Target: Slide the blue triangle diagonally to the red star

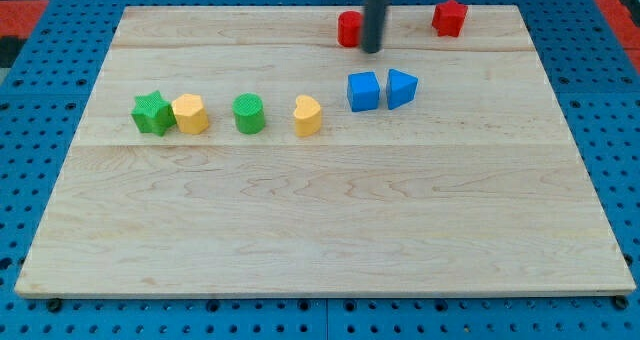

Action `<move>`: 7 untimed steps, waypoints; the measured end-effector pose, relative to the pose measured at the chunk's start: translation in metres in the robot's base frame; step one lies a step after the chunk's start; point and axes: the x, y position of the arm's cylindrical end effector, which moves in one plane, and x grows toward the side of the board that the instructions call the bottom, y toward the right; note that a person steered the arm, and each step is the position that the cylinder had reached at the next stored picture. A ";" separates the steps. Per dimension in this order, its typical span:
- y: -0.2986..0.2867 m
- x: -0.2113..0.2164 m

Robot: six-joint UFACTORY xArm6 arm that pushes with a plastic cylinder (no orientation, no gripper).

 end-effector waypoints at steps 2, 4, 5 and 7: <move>-0.071 -0.037; 0.079 -0.030; 0.115 0.021; 0.065 0.126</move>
